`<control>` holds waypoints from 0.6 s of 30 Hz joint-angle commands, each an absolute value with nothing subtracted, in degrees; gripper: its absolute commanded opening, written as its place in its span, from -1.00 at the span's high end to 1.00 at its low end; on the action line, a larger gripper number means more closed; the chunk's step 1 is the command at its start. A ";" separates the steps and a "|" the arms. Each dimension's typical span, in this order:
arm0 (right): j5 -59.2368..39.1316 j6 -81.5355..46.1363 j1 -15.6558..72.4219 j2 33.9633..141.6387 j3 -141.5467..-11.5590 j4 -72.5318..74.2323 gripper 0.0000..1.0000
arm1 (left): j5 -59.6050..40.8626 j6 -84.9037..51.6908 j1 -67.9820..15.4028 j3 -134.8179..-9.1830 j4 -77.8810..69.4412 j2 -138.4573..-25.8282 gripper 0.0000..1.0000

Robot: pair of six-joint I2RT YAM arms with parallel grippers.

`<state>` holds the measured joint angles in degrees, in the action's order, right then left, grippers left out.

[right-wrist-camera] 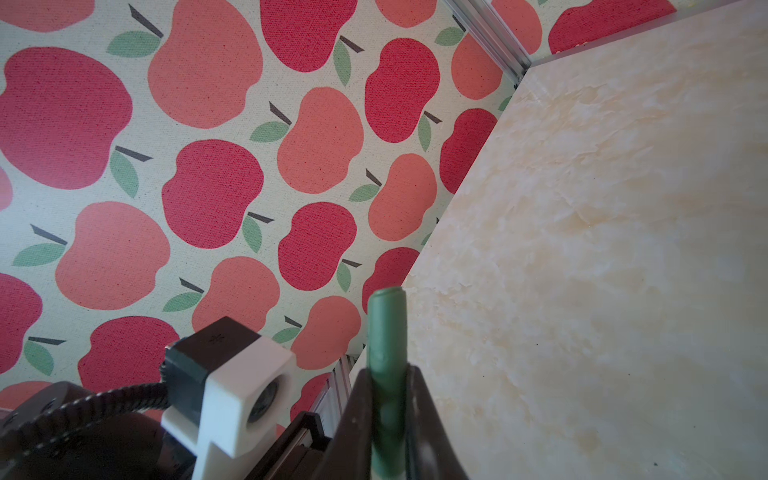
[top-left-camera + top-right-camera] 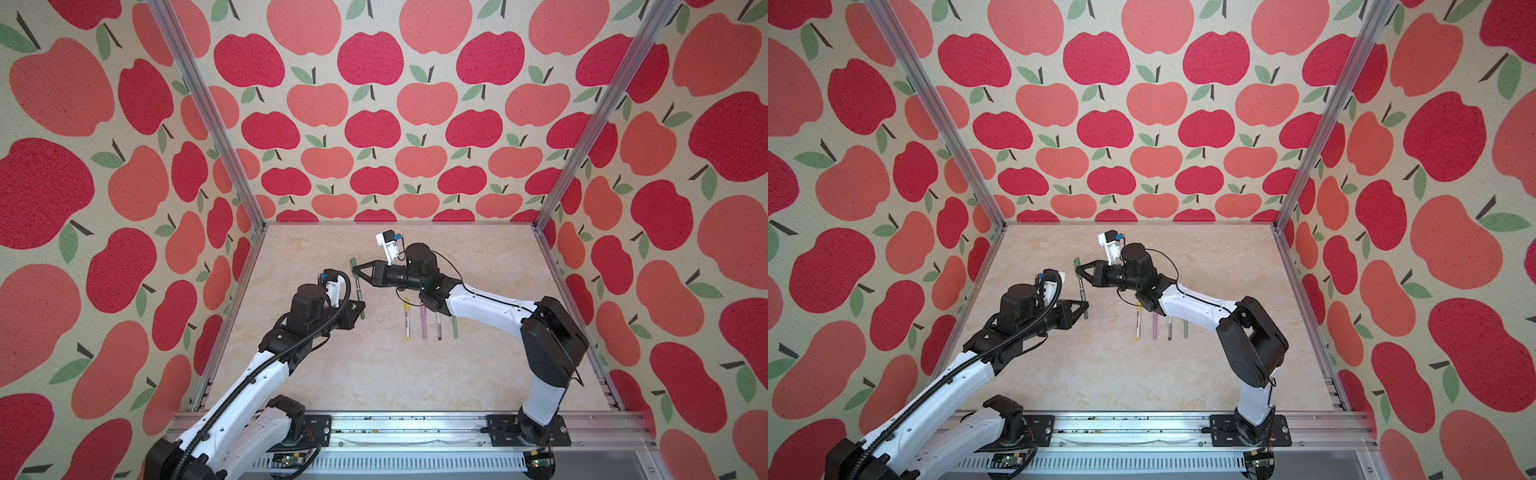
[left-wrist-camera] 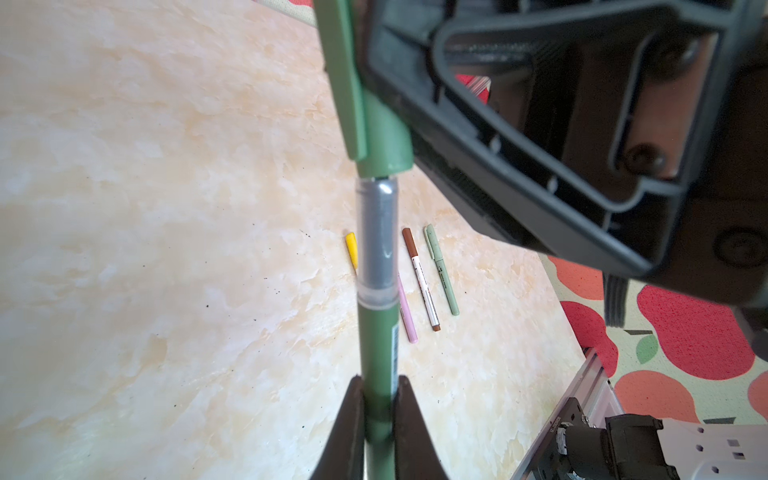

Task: Insert the pens into the pen caps
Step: 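Press the green cap farther onto the pen held by the left gripper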

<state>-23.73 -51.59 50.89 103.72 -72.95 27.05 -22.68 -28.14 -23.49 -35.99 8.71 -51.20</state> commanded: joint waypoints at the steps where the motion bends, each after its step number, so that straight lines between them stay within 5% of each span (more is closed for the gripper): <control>1: -28.01 -53.49 52.12 103.26 -71.01 26.09 0.91 | -21.09 -27.77 -22.76 -36.47 0.67 -50.44 1.00; 18: -30.37 -45.04 52.12 100.63 -70.73 22.55 0.90 | -22.15 -27.27 -22.59 -36.65 -0.88 -48.96 1.00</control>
